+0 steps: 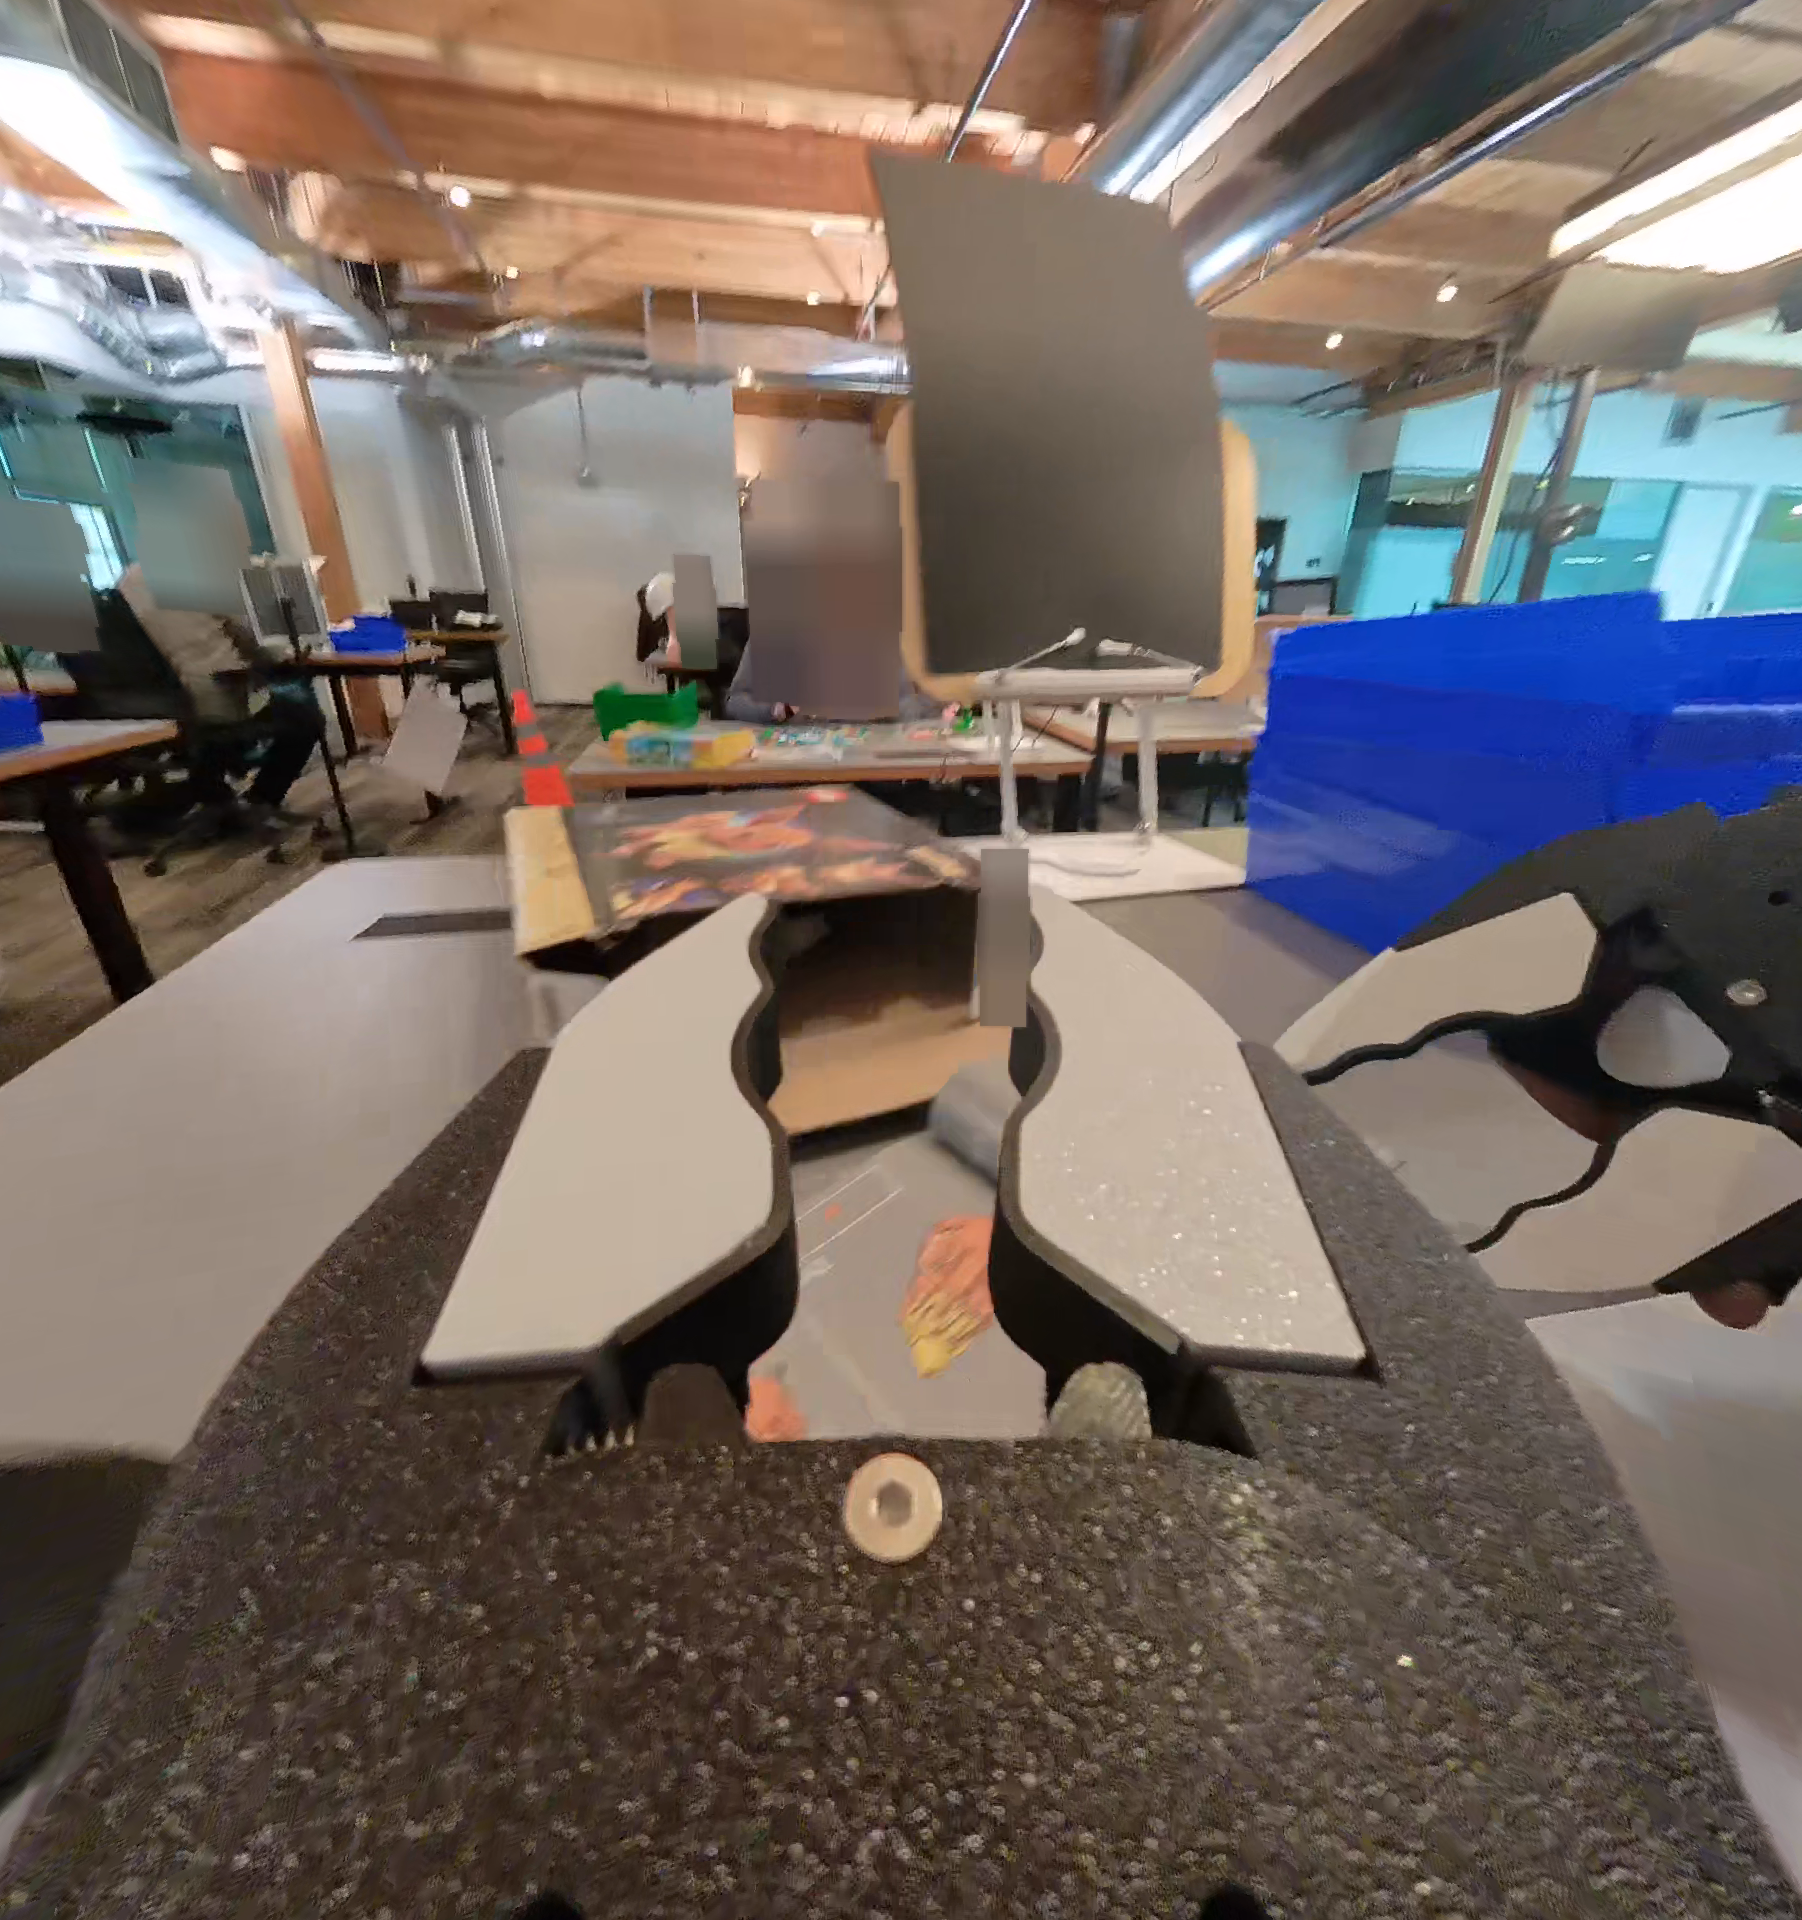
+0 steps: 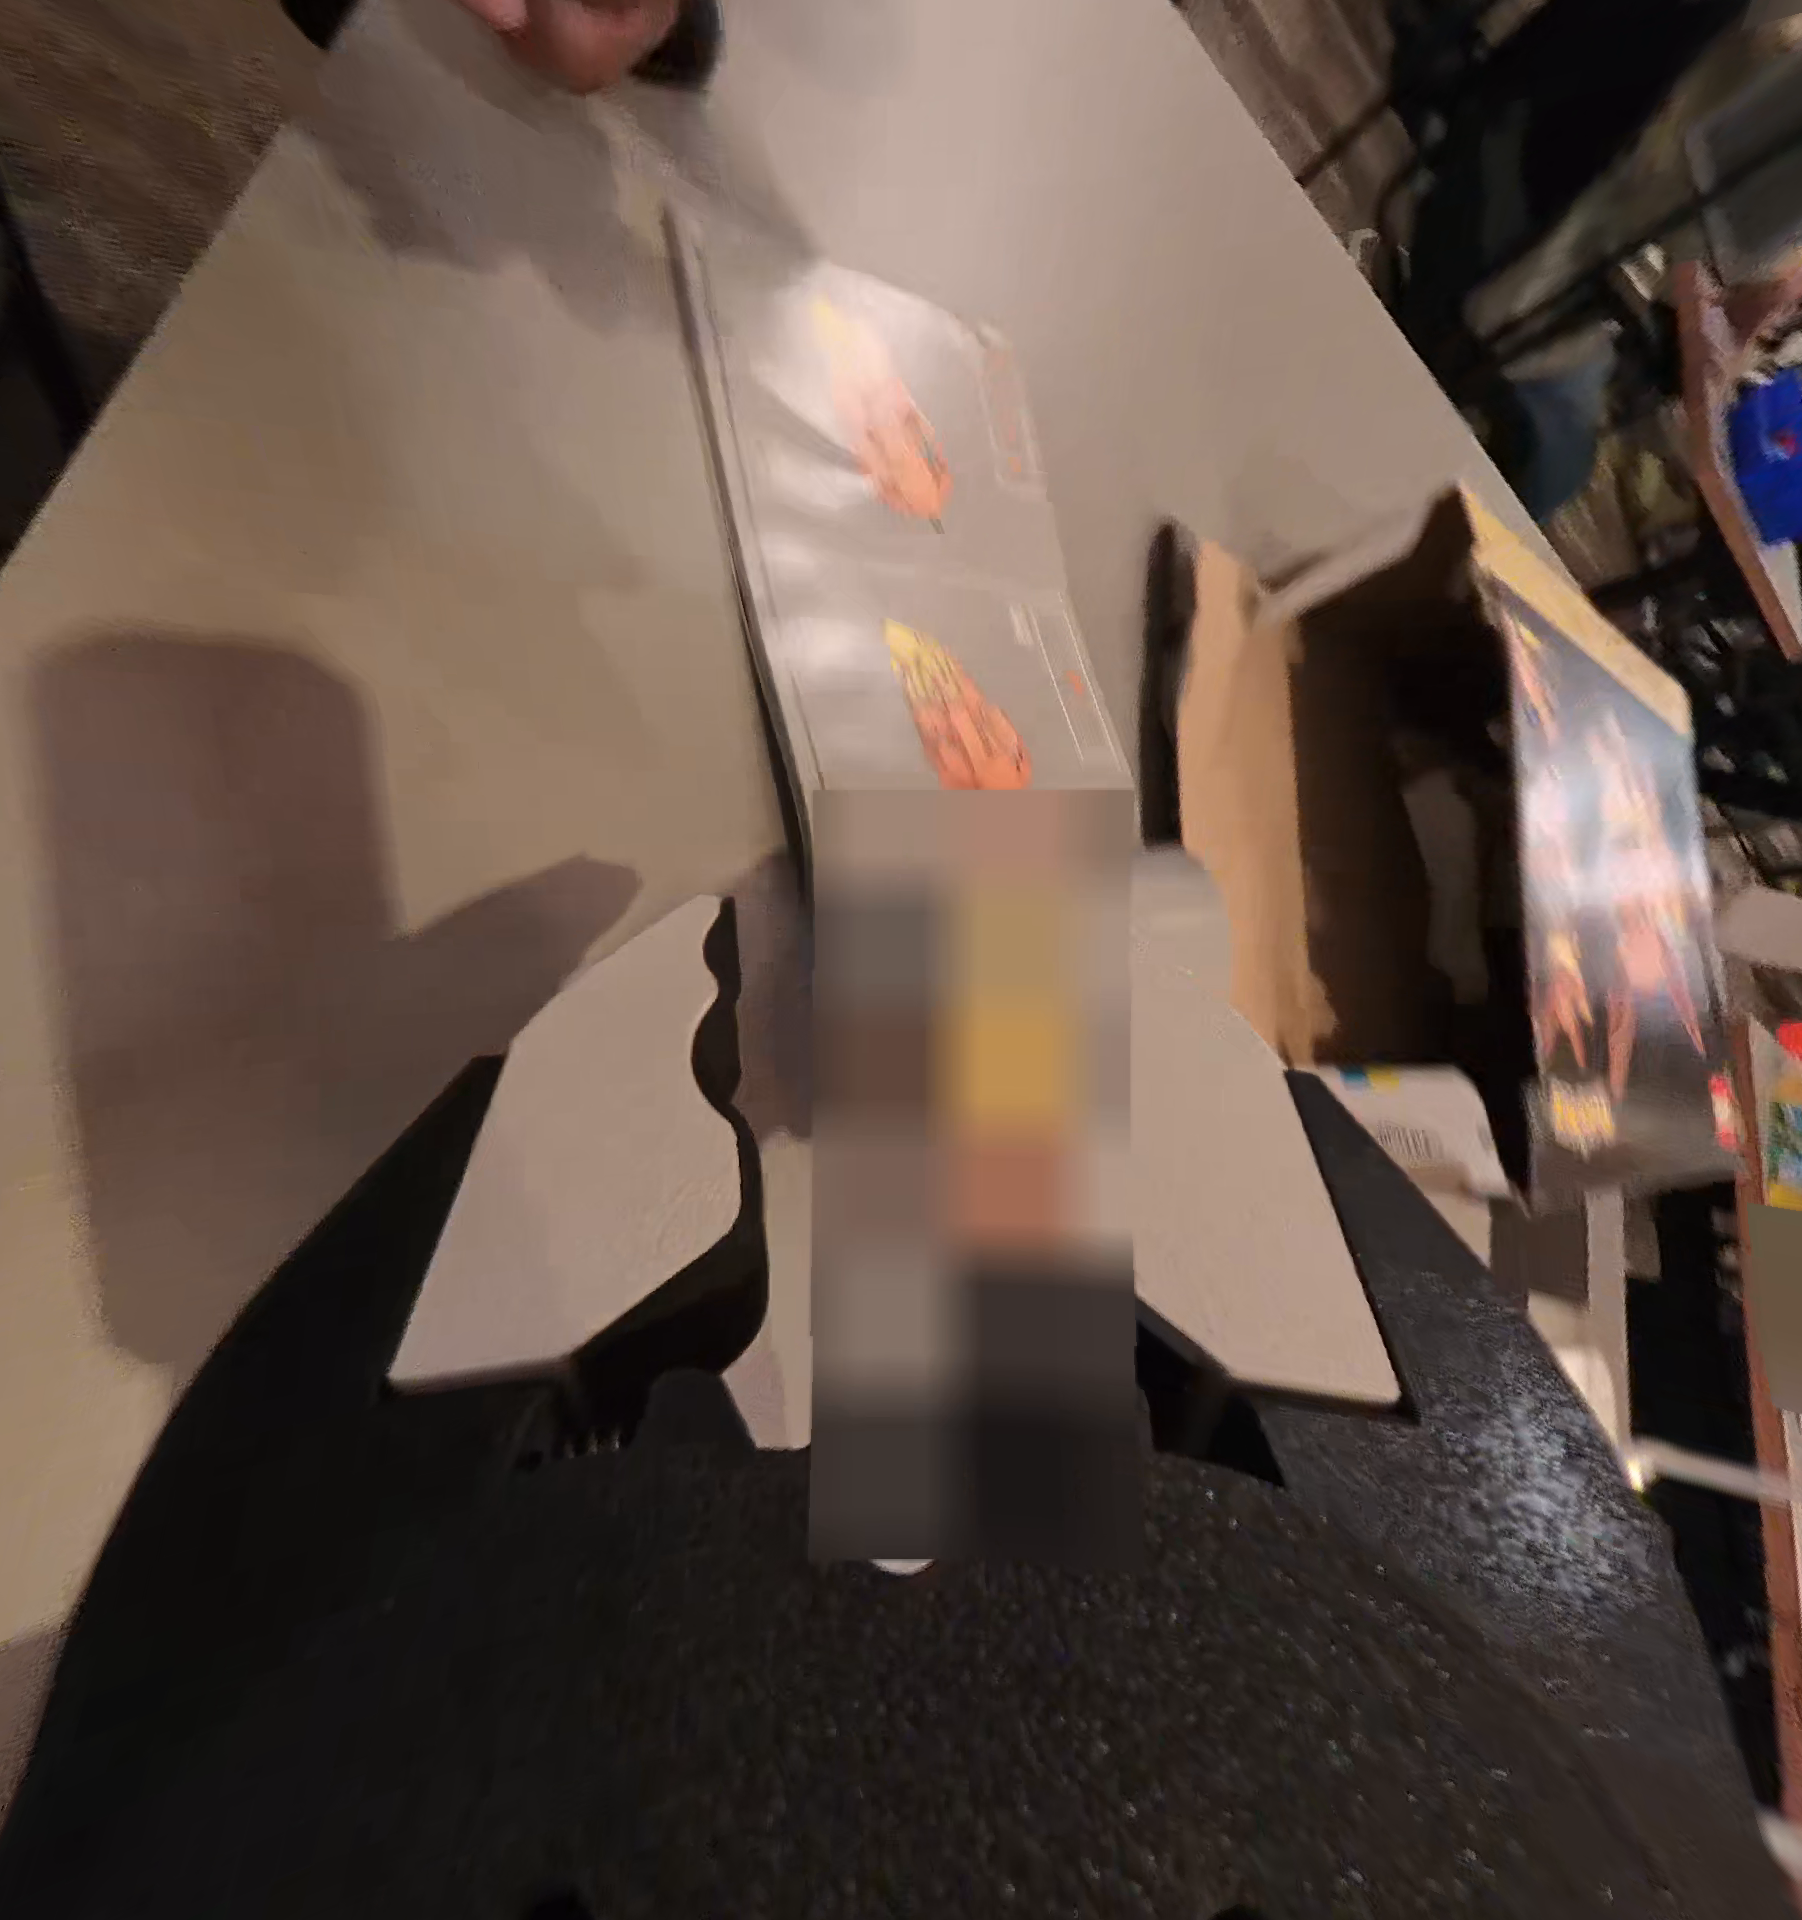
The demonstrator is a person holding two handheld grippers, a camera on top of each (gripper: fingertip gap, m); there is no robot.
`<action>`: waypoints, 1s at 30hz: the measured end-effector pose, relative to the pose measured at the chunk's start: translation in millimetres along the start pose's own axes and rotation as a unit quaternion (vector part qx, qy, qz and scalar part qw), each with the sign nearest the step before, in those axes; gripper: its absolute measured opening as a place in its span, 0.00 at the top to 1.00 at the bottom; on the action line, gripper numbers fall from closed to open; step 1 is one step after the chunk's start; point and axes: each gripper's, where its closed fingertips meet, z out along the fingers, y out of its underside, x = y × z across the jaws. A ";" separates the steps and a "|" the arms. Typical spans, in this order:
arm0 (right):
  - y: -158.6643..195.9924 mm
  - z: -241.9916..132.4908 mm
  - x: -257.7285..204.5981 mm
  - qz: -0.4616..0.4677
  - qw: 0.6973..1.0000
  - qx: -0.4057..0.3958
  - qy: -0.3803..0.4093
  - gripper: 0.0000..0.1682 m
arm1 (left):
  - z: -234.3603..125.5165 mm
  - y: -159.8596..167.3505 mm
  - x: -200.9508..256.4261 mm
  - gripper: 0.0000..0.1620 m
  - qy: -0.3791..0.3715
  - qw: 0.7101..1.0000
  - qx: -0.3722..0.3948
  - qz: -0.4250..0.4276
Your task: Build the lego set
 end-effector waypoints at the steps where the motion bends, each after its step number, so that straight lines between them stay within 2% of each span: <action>1: -10.5 14.2 -2.7 -0.010 1.000 0.003 -0.017 0.65 | -5.0 3.5 -11.4 0.75 0.000 1.000 -0.010 -0.002; 6: -40.7 67.3 -22.2 -0.053 0.993 -0.001 -0.107 0.64 | -19.9 12.6 -40.3 0.74 0.013 0.999 -0.030 -0.014; 11: -31.4 93.9 -20.3 -0.066 0.985 -0.045 -0.156 0.63 | -17.1 23.2 -38.1 0.73 0.041 0.998 -0.045 -0.013; 14: -26.8 101.4 -15.7 -0.032 0.982 -0.053 -0.176 0.67 | -11.1 32.0 -35.8 0.74 0.049 0.997 -0.049 -0.023; 18: -16.7 94.9 -20.7 0.001 0.976 -0.071 -0.207 0.77 | -4.3 42.7 -31.0 0.74 0.058 0.996 -0.060 -0.026; 30: 25.1 54.2 -28.4 0.043 0.969 -0.125 -0.207 0.78 | 7.9 69.1 -22.6 0.74 0.061 0.994 -0.094 -0.021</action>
